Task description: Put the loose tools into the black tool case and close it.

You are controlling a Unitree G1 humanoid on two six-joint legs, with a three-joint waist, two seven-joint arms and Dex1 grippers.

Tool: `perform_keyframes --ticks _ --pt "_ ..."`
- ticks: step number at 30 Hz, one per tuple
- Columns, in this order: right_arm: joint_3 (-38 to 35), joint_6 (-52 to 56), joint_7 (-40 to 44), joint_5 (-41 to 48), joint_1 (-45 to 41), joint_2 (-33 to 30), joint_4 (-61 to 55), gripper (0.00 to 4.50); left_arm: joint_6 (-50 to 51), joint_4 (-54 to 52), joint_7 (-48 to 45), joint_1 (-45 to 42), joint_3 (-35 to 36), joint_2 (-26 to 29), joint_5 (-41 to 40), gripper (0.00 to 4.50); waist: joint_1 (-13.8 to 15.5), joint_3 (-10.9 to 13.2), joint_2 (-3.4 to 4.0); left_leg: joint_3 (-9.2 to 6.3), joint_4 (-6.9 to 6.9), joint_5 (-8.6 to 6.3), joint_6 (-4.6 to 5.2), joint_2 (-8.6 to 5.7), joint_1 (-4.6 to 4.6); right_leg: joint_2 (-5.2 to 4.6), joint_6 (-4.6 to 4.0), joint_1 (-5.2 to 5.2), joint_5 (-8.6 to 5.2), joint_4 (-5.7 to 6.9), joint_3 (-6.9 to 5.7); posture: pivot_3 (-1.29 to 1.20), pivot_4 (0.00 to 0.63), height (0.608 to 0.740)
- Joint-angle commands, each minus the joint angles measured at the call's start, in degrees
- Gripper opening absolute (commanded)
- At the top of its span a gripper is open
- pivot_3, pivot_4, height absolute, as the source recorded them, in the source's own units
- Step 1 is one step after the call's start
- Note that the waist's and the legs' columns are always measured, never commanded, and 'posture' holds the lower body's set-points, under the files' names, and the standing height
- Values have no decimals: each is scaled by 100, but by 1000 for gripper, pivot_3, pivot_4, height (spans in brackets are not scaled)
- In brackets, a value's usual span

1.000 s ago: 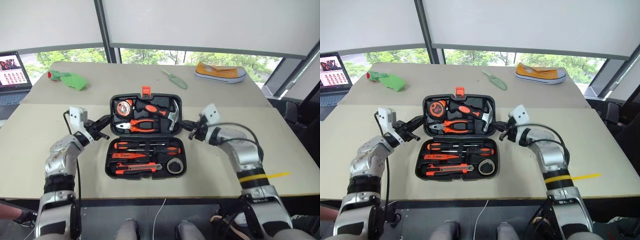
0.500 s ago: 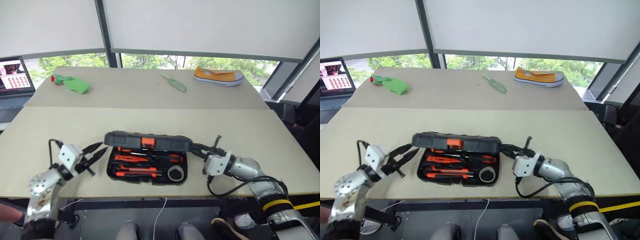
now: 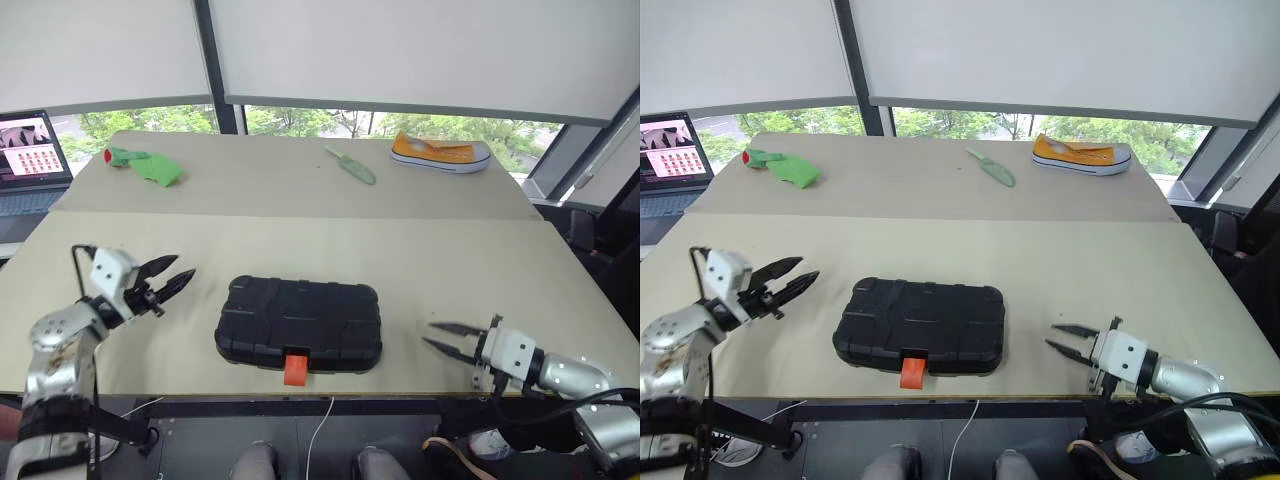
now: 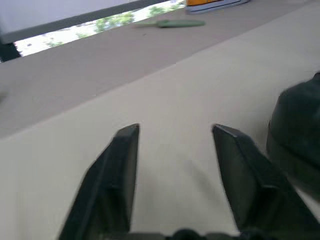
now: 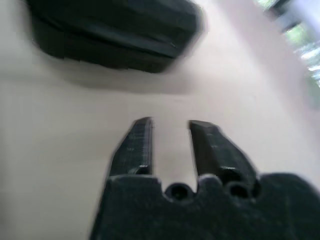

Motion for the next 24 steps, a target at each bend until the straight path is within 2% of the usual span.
perform_keyframes --ticks 1,3,6,9,14,18,24 --pt "148 1036 247 420 155 -86 -1197 0 52 747 -262 -934 -591 -50 477 699 -1 0 -6 -1 2 0 0 1 0 2 0 -1 0 0 -1 0 150 740" --pt "285 1357 222 334 74 59 -1481 0 -103 1198 -345 -1292 -777 -85 666 69 -21 -1 -9 -4 5 0 0 2 -3 9 2 -6 1 1 -1 0 150 740" --pt "871 2068 93 -42 -602 584 -1745 0 14 1991 -787 -1888 -1175 -143 951 69 -75 -2 -18 -7 6 0 0 3 -5 16 3 -11 1 0 1 0 150 740" --pt "1250 2469 73 -529 -1201 987 -1475 0 -142 2459 -1020 -2139 -1331 -154 1119 69 -80 -1 -21 -10 6 0 0 2 -14 18 0 -20 2 2 3 0 150 740" --pt "1378 2343 7 -1202 -1951 1439 -730 0 23 2693 -1232 -2154 -1300 -82 1131 69 -53 3 -25 -12 16 0 1 4 -48 20 0 -45 2 6 -1 0 150 740" --pt "1175 1946 -115 -1544 -2611 1710 160 0 552 2324 -1413 -1779 -995 3 751 69 -64 3 -26 -11 26 1 1 3 -58 18 4 -54 6 11 -1 0 150 740" --pt "905 1246 -297 -1822 -3471 2079 1861 0 1607 398 -1519 -384 -510 142 1 69 -74 5 -23 -9 23 1 1 6 -62 17 3 -63 7 17 2 0 150 740"
